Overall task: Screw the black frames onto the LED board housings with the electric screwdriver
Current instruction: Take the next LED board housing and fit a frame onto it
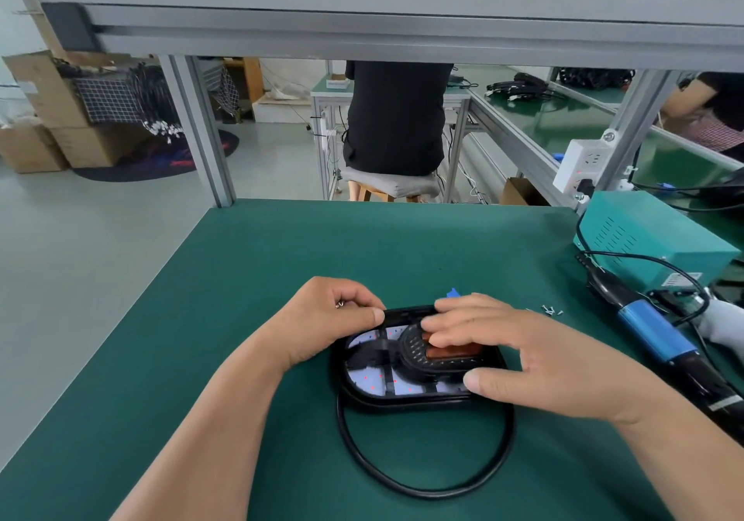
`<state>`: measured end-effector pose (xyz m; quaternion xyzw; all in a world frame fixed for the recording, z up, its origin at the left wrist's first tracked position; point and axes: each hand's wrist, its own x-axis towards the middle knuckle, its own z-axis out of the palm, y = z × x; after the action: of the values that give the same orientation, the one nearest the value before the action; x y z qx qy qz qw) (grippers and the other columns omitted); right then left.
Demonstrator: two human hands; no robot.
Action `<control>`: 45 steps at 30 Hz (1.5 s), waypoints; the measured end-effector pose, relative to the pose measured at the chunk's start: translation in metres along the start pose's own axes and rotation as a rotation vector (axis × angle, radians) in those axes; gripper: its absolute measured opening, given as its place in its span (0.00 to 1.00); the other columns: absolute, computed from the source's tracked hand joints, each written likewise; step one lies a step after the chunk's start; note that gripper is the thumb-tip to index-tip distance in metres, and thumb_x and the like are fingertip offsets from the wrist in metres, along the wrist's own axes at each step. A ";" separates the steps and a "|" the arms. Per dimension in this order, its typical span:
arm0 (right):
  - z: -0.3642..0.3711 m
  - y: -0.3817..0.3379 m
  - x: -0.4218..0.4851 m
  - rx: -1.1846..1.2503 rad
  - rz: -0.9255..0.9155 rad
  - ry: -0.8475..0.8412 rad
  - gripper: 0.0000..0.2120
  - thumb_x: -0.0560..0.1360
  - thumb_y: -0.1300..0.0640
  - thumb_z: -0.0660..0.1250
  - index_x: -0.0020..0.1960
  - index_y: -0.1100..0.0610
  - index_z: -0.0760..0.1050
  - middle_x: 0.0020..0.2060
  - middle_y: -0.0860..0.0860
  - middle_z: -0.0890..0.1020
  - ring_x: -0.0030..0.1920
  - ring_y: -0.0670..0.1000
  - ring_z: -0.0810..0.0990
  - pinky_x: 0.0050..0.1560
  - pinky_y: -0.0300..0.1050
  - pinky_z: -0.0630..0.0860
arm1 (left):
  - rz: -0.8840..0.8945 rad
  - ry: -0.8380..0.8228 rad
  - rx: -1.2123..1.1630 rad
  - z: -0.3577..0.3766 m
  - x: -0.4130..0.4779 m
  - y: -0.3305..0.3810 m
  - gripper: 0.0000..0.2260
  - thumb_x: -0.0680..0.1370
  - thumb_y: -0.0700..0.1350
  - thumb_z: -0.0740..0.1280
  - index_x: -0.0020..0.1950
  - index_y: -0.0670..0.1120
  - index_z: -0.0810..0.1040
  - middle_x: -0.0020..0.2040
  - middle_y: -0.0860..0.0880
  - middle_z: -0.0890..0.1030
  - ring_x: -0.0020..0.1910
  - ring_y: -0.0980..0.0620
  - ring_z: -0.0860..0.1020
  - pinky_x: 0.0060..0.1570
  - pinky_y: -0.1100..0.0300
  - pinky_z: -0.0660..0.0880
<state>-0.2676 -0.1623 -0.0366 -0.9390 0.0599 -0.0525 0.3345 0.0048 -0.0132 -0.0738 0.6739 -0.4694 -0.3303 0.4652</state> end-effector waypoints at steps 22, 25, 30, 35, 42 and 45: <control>-0.020 0.020 -0.009 0.039 0.229 0.342 0.13 0.81 0.46 0.73 0.63 0.33 0.81 0.65 0.30 0.80 0.70 0.34 0.74 0.70 0.40 0.68 | -0.151 0.261 -0.241 0.004 0.009 -0.001 0.19 0.78 0.63 0.70 0.44 0.48 0.85 0.32 0.53 0.63 0.28 0.53 0.58 0.27 0.64 0.57; -0.039 0.034 -0.023 -0.076 0.375 0.467 0.11 0.80 0.49 0.72 0.57 0.33 0.80 0.58 0.32 0.83 0.58 0.31 0.78 0.61 0.34 0.72 | -0.273 0.314 -0.529 -0.002 0.012 -0.002 0.15 0.85 0.54 0.67 0.48 0.43 0.80 0.31 0.53 0.63 0.25 0.56 0.57 0.20 0.66 0.54; -0.065 0.059 -0.060 -0.529 0.694 0.467 0.18 0.79 0.45 0.70 0.66 0.49 0.79 0.57 0.48 0.78 0.62 0.52 0.75 0.61 0.51 0.72 | -0.412 0.326 -1.215 -0.018 0.012 0.003 0.13 0.87 0.47 0.60 0.46 0.43 0.75 0.31 0.53 0.66 0.22 0.58 0.61 0.17 0.67 0.56; -0.068 0.073 -0.094 -0.724 0.915 0.337 0.28 0.80 0.37 0.66 0.75 0.49 0.69 0.65 0.51 0.73 0.68 0.56 0.72 0.60 0.51 0.72 | -0.364 0.468 -1.729 -0.020 0.010 0.004 0.09 0.86 0.35 0.56 0.60 0.37 0.76 0.39 0.47 0.71 0.33 0.54 0.66 0.28 0.65 0.69; -0.068 0.075 -0.101 -0.910 0.938 0.217 0.27 0.79 0.31 0.63 0.70 0.47 0.68 0.54 0.45 0.80 0.56 0.49 0.78 0.49 0.45 0.71 | -0.398 0.359 -1.524 -0.009 0.012 0.006 0.13 0.84 0.30 0.53 0.63 0.39 0.73 0.34 0.48 0.70 0.28 0.57 0.66 0.21 0.67 0.61; -0.065 0.081 -0.099 -1.002 0.926 0.197 0.23 0.77 0.32 0.64 0.64 0.45 0.69 0.51 0.42 0.80 0.55 0.48 0.77 0.54 0.43 0.73 | -0.377 0.312 -1.253 -0.005 0.014 0.007 0.07 0.86 0.34 0.55 0.54 0.42 0.72 0.35 0.50 0.73 0.24 0.58 0.64 0.17 0.67 0.58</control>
<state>-0.3808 -0.2504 -0.0432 -0.8488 0.5022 0.0447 -0.1588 0.0113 -0.0255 -0.0655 0.3868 0.0096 -0.5149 0.7650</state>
